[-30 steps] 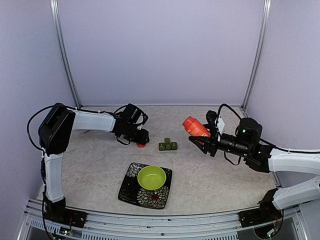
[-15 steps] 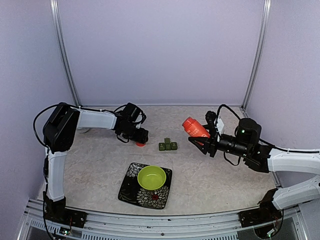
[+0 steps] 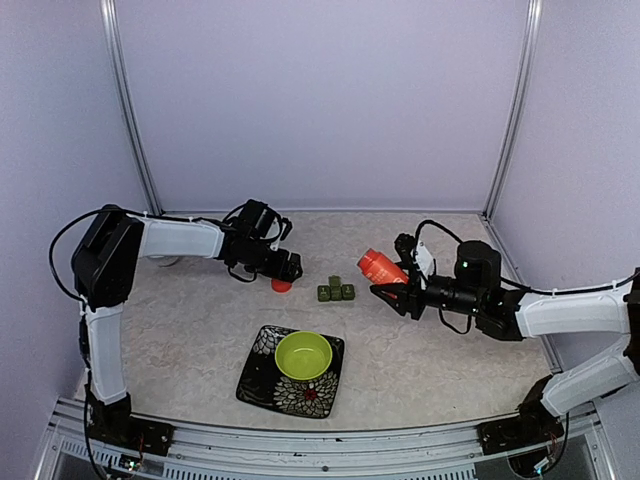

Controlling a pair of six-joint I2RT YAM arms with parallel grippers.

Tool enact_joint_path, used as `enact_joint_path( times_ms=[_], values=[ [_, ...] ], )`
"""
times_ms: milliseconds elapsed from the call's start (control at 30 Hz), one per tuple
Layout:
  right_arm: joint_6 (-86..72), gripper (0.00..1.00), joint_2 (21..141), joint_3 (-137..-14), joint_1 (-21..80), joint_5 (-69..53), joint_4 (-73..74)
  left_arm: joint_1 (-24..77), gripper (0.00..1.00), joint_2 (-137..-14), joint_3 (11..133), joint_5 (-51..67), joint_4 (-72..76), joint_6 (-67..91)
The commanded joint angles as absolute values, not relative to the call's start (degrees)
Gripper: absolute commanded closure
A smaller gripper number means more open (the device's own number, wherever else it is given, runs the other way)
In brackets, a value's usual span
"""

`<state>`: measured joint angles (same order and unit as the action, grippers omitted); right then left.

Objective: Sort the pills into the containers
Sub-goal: Place the lid of the pill bottle at the center of the board.

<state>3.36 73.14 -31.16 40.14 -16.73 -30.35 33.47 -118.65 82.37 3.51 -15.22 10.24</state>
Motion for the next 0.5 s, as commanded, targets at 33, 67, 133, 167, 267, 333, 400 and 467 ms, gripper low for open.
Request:
enact_joint_path(
  times_ms=[33, 67, 133, 167, 267, 333, 400, 467],
  values=[
    [4.01, 0.99, 77.38, -34.43, 38.73, -18.39, -32.25, 34.74, 0.02, -112.47, 78.77, 5.64, -9.51, 12.41],
    [4.22, 0.99, 78.22, -35.01, 38.59, -18.50, -31.87, 35.04, 0.01, -111.89, 78.31, 5.66, -9.16, 12.70],
    [4.81, 1.00, 79.82, -36.22, 38.43, -18.44, -30.56, 35.37, 0.01, -110.84, 77.53, 5.63, -8.62, 13.10],
    [5.08, 1.00, 80.66, -36.96, 38.33, -18.35, -29.89, 35.62, 0.01, -110.30, 77.11, 5.50, -8.37, 13.25],
    [5.89, 1.00, 83.26, -38.82, 38.11, -18.21, -28.13, 36.28, 0.01, -108.68, 75.88, 5.03, -7.35, 13.85],
    [6.26, 1.00, 84.55, -39.56, 38.04, -18.28, -27.11, 36.70, 0.01, -107.97, 74.95, 4.58, -6.68, 14.16],
    [6.41, 1.00, 85.50, -40.08, 37.97, -18.14, -26.76, 37.05, 0.01, -107.41, 73.98, 4.03, -5.82, 14.51],
    [6.65, 1.00, 86.62, -40.63, 37.89, -17.93, -26.32, 37.16, 0.01, -107.03, 72.63, 3.98, -4.95, 15.07]
  ],
)
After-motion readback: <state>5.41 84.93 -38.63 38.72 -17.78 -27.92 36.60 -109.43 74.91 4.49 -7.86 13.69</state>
